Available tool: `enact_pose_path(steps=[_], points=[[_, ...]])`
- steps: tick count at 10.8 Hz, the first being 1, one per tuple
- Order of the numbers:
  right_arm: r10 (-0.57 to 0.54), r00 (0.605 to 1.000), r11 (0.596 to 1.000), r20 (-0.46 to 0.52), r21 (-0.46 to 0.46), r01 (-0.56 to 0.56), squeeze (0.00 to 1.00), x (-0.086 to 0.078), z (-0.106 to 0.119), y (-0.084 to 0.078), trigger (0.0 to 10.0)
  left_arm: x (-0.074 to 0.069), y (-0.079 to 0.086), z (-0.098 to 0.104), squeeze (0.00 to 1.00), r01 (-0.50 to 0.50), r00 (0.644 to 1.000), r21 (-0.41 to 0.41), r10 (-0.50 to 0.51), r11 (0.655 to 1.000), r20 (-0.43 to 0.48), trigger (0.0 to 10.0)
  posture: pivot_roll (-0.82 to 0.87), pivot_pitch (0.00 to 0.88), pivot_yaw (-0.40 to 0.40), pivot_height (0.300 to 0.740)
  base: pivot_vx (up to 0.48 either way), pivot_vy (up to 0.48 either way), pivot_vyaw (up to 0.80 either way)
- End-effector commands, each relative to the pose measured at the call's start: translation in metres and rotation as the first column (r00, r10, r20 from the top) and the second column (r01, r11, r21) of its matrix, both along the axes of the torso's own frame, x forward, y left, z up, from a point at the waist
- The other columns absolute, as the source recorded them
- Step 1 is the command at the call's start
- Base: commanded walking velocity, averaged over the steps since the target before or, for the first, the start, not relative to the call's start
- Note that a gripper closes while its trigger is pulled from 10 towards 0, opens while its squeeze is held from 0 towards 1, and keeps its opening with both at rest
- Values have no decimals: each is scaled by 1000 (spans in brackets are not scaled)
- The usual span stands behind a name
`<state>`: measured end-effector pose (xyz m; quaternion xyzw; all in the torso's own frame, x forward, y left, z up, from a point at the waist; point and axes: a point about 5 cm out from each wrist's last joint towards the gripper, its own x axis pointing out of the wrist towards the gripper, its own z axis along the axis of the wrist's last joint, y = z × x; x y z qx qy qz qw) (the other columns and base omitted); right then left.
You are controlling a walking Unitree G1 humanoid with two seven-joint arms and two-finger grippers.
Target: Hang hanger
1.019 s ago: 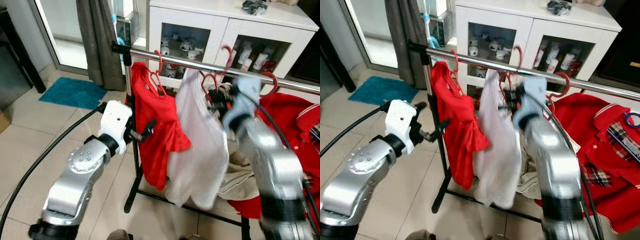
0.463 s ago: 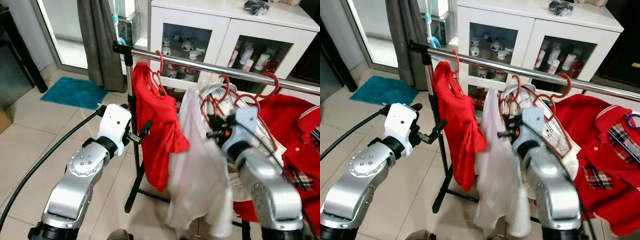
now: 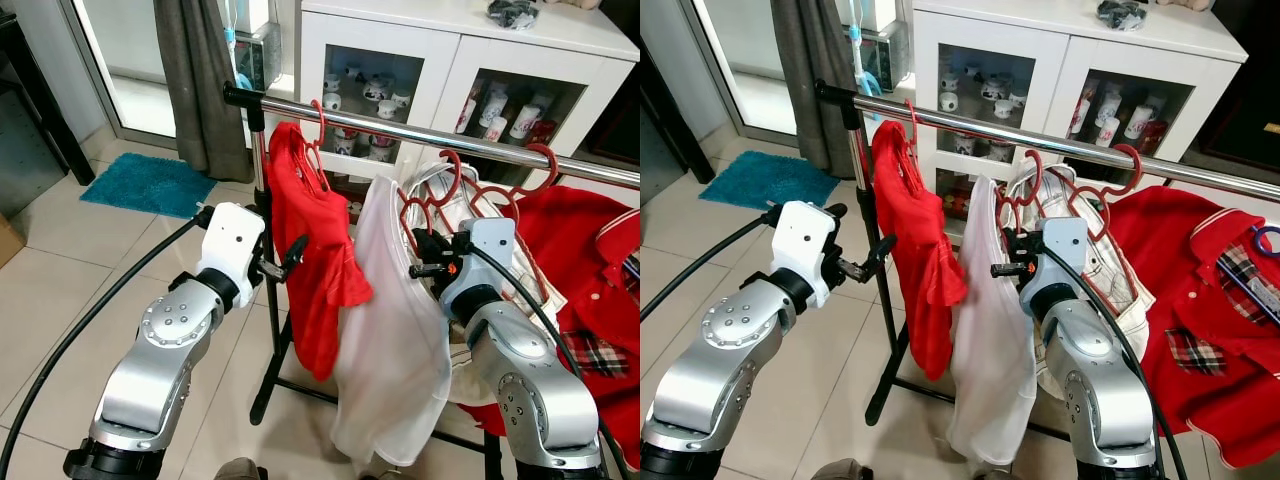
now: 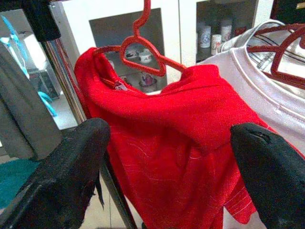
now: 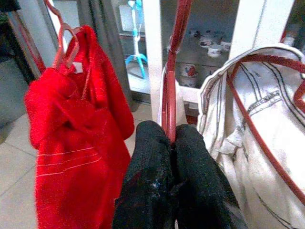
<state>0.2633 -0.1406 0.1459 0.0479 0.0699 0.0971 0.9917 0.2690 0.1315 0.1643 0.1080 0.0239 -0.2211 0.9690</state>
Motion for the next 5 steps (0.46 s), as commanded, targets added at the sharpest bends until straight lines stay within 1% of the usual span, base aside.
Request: enact_pose_path(steps=[1,3,5], points=[[-19,998,1000,59,-7,20,0,-1,10,-1,0,2,0,0,0,-1,1000,-5,0,1000,-6,10000,64,43,-15,740,0,0,0],[-34,998,999,45,3,34,0,-2,8,-2,0,3,-1,3,0,7,1000,4,-7,1000,-2,10000,75,45,-19,740,0,0,0],[-32,999,999,33,8,32,0,-2,6,0,0,2,-1,4,0,2,1000,0,-2,1000,-2,10000,80,53,-20,740,-274,0,0]])
